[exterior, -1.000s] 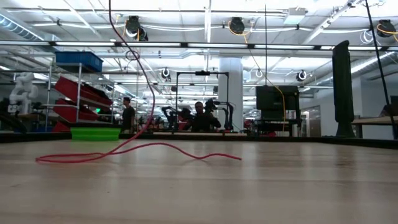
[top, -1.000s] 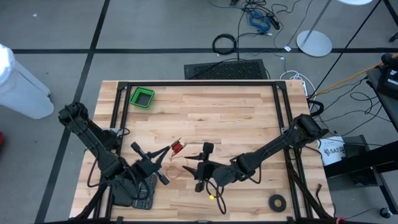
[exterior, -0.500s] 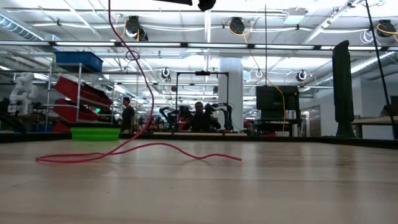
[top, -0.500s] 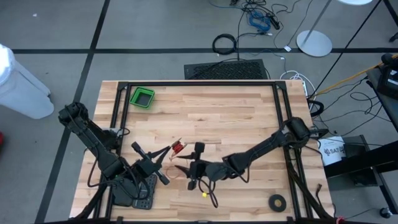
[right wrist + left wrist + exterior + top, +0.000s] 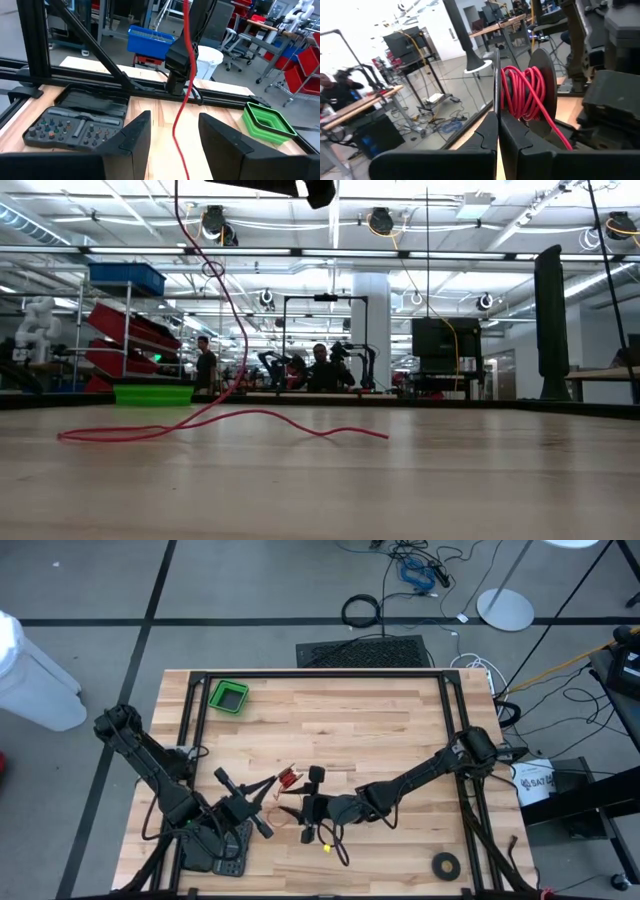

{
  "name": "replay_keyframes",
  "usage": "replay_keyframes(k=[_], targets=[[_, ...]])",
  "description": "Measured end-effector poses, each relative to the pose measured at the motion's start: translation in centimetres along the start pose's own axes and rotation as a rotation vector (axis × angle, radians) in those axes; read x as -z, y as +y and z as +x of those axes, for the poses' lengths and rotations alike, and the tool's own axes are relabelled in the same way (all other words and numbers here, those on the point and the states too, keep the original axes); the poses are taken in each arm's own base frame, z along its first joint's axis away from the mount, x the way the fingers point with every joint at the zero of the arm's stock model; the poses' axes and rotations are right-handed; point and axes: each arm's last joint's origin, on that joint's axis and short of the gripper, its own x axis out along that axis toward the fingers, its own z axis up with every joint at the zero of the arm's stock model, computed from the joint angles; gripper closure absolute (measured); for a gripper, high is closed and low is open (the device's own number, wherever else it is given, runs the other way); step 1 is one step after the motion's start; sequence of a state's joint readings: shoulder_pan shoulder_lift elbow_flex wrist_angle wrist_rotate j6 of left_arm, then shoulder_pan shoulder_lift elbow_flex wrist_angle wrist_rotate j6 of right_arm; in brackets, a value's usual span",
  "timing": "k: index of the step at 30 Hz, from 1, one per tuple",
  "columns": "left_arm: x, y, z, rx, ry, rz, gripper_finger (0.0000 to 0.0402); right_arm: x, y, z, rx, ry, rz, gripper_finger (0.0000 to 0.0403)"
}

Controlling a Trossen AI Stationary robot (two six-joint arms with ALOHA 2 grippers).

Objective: Coil cords
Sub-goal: Uncoil the red wire from the spool

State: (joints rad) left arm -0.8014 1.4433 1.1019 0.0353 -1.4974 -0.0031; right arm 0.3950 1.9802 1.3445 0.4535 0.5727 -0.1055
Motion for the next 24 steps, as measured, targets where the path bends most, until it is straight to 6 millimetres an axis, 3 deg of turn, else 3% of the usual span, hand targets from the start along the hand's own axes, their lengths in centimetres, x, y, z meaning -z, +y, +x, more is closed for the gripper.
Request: replay_keyframes(k=[15,24], targets=[[0.4,-0.6,1.5,0.055,0.017,-0.014,0.0398,0.1,-0.3,0.3,0.007,-0.003,0.016,0.0254],[0.4,-0.6,1.7,0.068,0.02,-0.036,0.0398,0.1,-0.5,0.4,0.013,-0.002,0.024,0.034]])
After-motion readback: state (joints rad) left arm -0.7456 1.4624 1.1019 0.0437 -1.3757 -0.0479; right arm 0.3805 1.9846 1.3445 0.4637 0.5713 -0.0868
